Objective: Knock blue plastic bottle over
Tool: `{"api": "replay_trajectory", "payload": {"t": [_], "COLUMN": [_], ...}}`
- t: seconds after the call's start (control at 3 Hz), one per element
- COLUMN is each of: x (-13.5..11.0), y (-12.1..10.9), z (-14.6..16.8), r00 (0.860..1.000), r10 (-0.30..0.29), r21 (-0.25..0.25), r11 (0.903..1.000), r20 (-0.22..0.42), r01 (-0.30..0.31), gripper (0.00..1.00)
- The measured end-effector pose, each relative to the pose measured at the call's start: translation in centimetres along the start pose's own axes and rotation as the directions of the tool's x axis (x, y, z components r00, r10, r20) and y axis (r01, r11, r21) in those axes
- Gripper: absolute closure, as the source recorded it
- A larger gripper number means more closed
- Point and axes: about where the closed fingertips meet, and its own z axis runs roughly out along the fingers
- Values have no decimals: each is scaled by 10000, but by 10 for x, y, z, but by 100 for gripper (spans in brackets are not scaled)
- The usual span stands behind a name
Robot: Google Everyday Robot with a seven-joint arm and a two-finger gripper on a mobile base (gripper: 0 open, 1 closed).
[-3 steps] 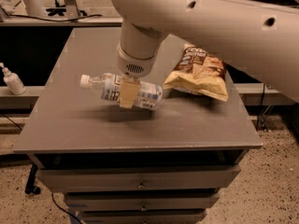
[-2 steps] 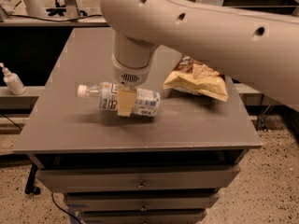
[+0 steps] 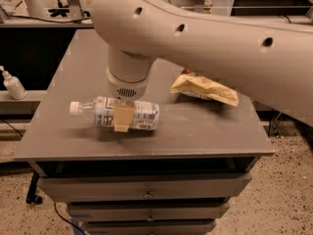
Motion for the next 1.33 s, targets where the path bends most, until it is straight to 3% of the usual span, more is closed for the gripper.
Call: {"api": "replay_trajectory", "payload": {"t": [0.67, 1.0, 1.33], "x": [-19, -23, -23], "y": [15, 19, 20], "z": [-11, -14, -14], "r00": [9983, 9977, 9977], "r10": [-255, -320, -320], "r21": [-4, -8, -8], "r11": [9997, 9995, 9995], "r20": [530, 593, 595], "r01": [256, 321, 321], "gripper": [15, 0, 0]}}
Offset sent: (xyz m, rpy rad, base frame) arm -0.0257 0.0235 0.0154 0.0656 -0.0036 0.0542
